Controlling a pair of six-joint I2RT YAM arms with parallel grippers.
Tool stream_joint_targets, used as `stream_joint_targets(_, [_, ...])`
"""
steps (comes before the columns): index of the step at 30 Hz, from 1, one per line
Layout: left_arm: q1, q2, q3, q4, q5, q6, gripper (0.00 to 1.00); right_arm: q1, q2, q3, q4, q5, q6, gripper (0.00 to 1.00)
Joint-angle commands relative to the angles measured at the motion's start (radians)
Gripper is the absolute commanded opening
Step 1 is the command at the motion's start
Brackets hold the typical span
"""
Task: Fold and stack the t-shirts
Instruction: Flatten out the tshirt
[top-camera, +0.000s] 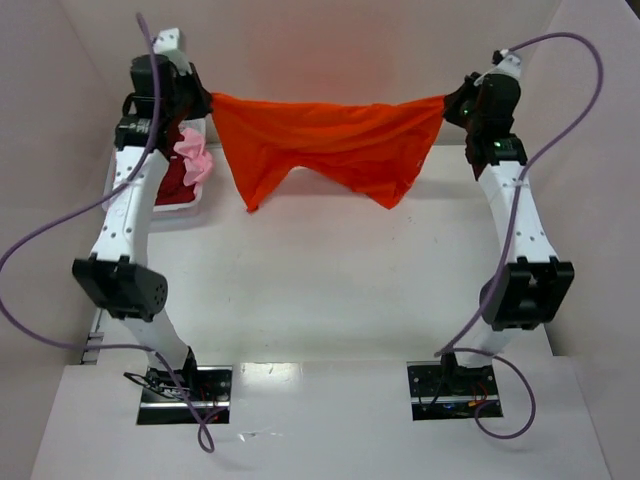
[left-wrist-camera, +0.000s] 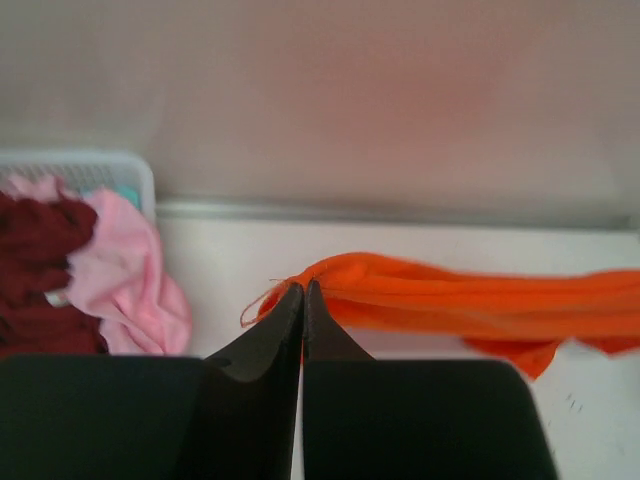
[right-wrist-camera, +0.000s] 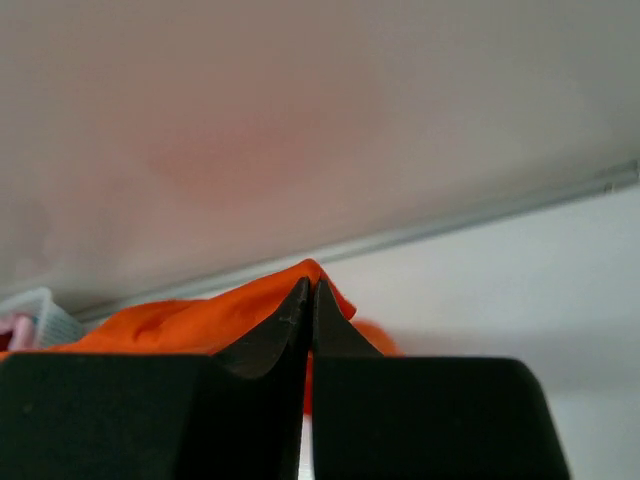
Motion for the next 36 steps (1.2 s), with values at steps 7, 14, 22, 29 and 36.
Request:
stream_joint_targets(7, [0.008,-0.091,0.290,-0.035,-0.143,0.056,0.00,-0.006,-0.167,0.110,0.134,0.027,-0.098,0.01])
stream_joint_targets(14, [0.008,-0.106,0.361,-0.075,-0.183,0.086,0.00,-0.027,-0.150,0.240,0.083,0.079,-0.112,0.01])
stream_joint_targets(22, [0.008,-0.149,0.389,-0.101,-0.226,0.100,0.00,-0.058,-0.173,0.346,0.029,0.021,-0.111,0.01])
stream_joint_targets(29, [0.018,-0.158,0.394,-0.099,-0.220,0.091,0.00,-0.058,-0.197,0.345,0.021,0.048,-0.111,0.01])
stream_joint_targets(36, [-0.018,-0.150,0.575,-0.145,-0.224,0.105,0.00,-0.058,-0.340,0.220,0.001,0.059,-0.101,0.01])
